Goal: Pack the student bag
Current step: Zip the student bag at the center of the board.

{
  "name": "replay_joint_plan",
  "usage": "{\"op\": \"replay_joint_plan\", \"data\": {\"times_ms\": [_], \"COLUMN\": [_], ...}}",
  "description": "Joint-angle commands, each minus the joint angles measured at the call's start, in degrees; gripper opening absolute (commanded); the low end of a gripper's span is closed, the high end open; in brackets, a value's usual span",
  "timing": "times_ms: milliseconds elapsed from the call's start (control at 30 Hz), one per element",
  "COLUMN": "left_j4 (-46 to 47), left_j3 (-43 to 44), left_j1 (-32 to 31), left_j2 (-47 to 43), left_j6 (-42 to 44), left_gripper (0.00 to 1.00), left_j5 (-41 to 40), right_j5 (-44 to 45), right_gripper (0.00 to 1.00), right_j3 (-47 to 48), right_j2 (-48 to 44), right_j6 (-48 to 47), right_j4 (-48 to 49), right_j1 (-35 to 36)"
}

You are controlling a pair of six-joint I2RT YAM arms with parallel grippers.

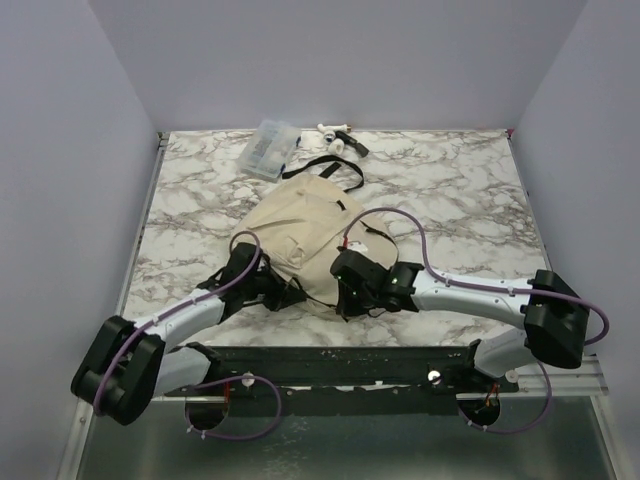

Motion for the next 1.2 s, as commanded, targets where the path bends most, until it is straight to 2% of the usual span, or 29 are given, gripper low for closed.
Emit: {"op": "replay_joint_plan", "data": {"times_ms": [0,100,167,267,367,467,500,600,667,767,900,1100,1167], "left_j4": [-7.3,-19.2,-23.8,-25.9,-26.3,-27.4,-27.3,-26.2,-24.2,-20.6,-17.7,-17.5,-17.5], "left_j3": [-5.0,-4.0,-2.7,-1.5,-0.8,0.7,0.7,-1.3,-3.7,-6.5,-4.3,5.5,7.7], "left_j1": [12.0,19.7,22.1,22.9,22.9,23.0,23.0,22.8,21.8,14.9,-0.8,-17.0,-22.3], "left_j2": [-8.4,-17.4,-23.2,-28.5,-28.8,-28.8,-29.4,-33.5,-36.7,-40.3,-38.6,-25.7,-23.7], "left_j6": [10.4,18.6,22.4,24.2,25.7,28.3,28.7,27.0,23.4,15.9,12.6,26.8,31.9], "left_gripper": [0.00,0.00,0.00,0.00,0.01,0.42,0.52,0.72,0.78,0.80,0.85,0.81,0.81], "left_j5": [-5.2,-8.4,-10.1,-8.8,-6.0,-2.3,-0.6,4.1,7.7,7.3,-3.0,-18.2,-26.4], "right_j5": [9.1,14.2,16.2,15.2,12.8,11.1,10.1,7.0,5.2,4.2,4.1,6.3,6.4], "right_gripper": [0.00,0.00,0.00,0.00,0.00,0.00,0.00,0.00,0.00,0.00,0.00,0.00,0.00], "right_j3": [-3.0,-3.9,-4.2,-3.4,-1.8,0.7,0.7,-0.3,0.0,0.3,1.1,1.8,0.3], "right_j2": [-3.7,-5.0,-6.0,-6.0,-3.7,-1.4,-1.5,-2.8,-2.6,-1.8,-1.0,-1.5,-3.0], "right_j6": [5.0,8.0,7.7,4.2,0.3,-2.8,-3.4,-4.4,-5.0,-4.9,-4.9,-5.0,-4.5], "right_j4": [-11.5,-16.6,-16.3,-11.7,-8.0,-8.0,-7.3,-4.3,-3.1,-1.9,-1.8,-4.0,-3.1], "right_j1": [0.3,-0.5,-1.1,-1.2,-1.3,-1.3,-1.2,-1.3,-1.3,-1.3,-1.3,-1.2,-1.3]}}
